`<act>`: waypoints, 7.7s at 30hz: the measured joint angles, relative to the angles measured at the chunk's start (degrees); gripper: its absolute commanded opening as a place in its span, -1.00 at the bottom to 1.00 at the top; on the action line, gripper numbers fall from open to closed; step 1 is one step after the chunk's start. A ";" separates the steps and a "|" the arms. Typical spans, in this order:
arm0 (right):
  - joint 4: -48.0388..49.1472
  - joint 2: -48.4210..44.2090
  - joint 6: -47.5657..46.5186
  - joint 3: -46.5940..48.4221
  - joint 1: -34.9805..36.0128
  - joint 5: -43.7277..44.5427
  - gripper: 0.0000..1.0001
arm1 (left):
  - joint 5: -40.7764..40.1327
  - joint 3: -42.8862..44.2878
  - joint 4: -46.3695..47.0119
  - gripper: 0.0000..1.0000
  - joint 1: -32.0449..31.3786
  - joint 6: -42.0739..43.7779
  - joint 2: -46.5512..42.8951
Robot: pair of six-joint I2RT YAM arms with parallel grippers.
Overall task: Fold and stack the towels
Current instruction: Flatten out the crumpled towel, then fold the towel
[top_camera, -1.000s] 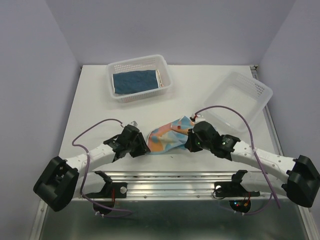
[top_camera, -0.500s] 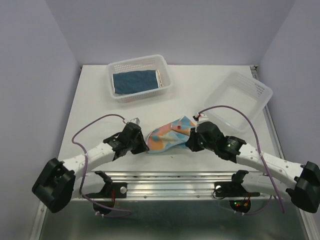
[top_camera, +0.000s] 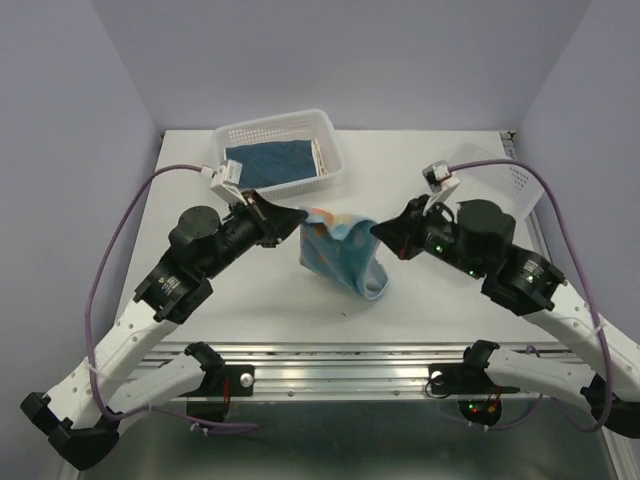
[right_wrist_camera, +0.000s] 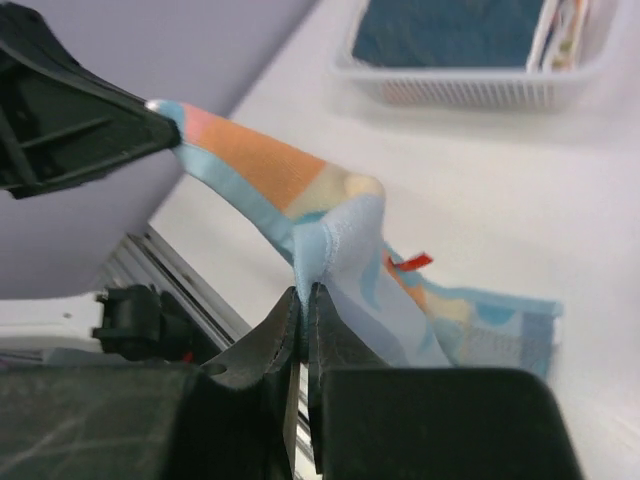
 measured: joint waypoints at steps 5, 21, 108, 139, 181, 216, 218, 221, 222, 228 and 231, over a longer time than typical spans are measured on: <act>-1.90 0.72 -3.45 15.19 0.00 -4.02 -0.97 | 1.07 10.93 -0.44 -1.00 0.00 0.48 0.42; -3.78 2.01 -2.01 26.14 0.02 -28.61 -0.97 | 15.06 18.03 1.62 -1.00 0.00 -4.79 -7.78; 10.97 8.68 -10.49 -25.59 -8.76 -21.53 -0.83 | 16.98 -38.58 12.41 -1.00 21.42 -6.43 -2.84; 15.61 4.70 0.81 -39.45 -4.46 -25.20 1.00 | 16.61 -40.09 -11.21 0.98 21.38 -6.40 -8.68; 14.16 44.87 0.13 -7.72 -17.53 7.80 -0.03 | 6.16 -1.09 7.39 -1.00 21.40 6.19 53.83; 21.44 28.96 -4.61 -17.75 -19.04 -9.22 -0.99 | 6.43 -15.65 13.81 -1.00 21.22 4.09 35.58; 21.22 26.10 -4.33 -20.22 -18.23 -10.91 -0.99 | 6.99 -19.76 13.88 -1.00 20.85 3.23 31.74; 21.14 21.03 -3.32 -24.61 -16.28 -13.29 -0.99 | 7.69 -25.66 13.33 -1.00 19.85 1.70 24.09; 21.03 19.50 -2.78 -25.88 -15.85 -14.14 -0.99 | 7.93 -27.23 13.46 -1.00 19.47 1.09 21.64; 21.14 8.48 0.83 -34.29 -14.16 -19.47 -0.99 | 8.24 -34.40 10.27 -1.00 17.25 -2.86 5.66; 21.46 5.49 2.71 -38.16 -13.70 -22.12 -0.99 | 7.82 -36.11 6.80 -1.00 17.25 -4.37 0.48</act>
